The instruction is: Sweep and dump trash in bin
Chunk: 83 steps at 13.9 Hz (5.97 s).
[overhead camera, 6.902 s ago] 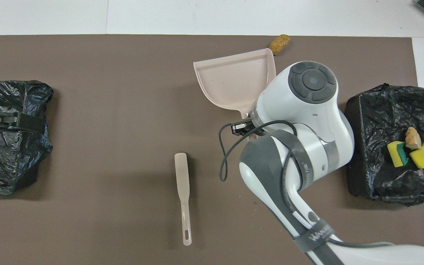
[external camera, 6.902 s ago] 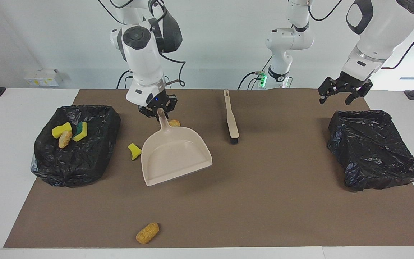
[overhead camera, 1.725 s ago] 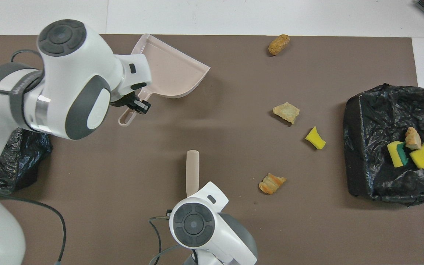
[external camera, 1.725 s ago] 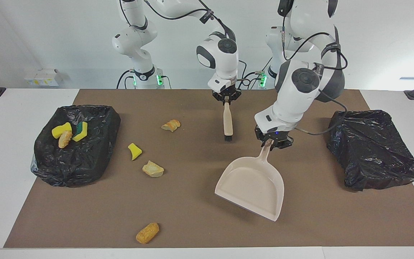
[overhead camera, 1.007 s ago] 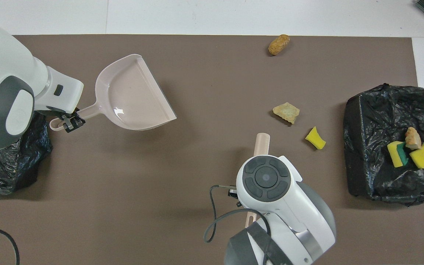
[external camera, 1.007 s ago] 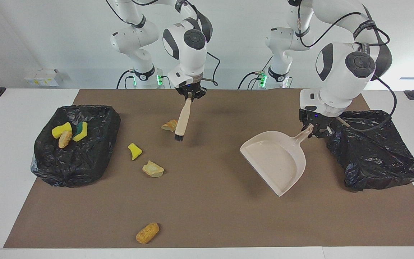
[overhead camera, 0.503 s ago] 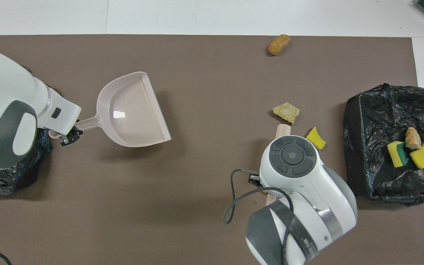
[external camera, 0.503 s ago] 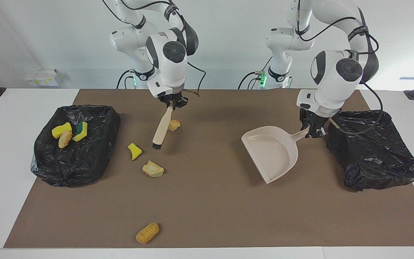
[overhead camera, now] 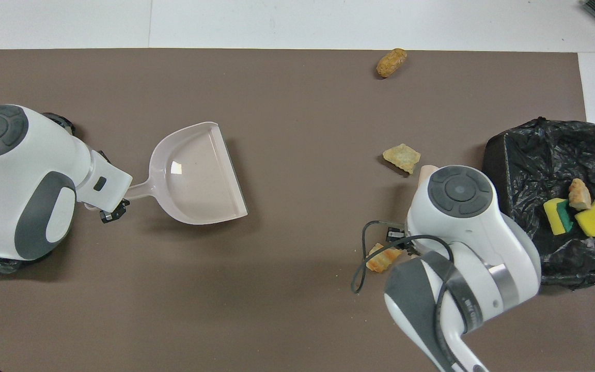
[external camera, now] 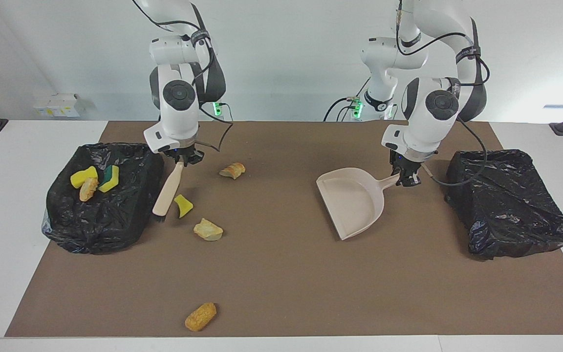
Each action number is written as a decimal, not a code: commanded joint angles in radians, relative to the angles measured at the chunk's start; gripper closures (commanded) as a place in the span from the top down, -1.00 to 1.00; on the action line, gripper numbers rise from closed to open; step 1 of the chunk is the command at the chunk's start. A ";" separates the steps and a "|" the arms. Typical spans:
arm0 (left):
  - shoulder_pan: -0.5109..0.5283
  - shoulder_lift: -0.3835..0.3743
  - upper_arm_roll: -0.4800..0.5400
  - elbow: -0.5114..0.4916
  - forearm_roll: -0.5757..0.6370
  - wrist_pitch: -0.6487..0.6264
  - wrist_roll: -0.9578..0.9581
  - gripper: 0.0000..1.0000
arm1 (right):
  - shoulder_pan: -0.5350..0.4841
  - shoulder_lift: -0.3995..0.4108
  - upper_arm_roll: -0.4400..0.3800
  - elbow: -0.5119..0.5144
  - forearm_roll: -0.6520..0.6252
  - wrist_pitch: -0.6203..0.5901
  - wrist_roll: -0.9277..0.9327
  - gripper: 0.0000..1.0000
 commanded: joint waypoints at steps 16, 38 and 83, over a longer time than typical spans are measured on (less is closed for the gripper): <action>-0.069 -0.065 0.010 -0.177 0.018 0.169 -0.146 -1.00 | 0.270 0.228 0.030 0.105 0.219 0.229 -0.230 -1.00; -0.123 -0.093 0.006 -0.193 0.133 0.106 -0.185 -1.00 | 0.541 0.236 0.024 0.297 0.575 0.200 -0.203 -1.00; -0.115 -0.117 0.004 -0.205 0.159 0.102 -0.185 -1.00 | 0.263 0.052 0.004 0.240 0.251 -0.242 0.020 -1.00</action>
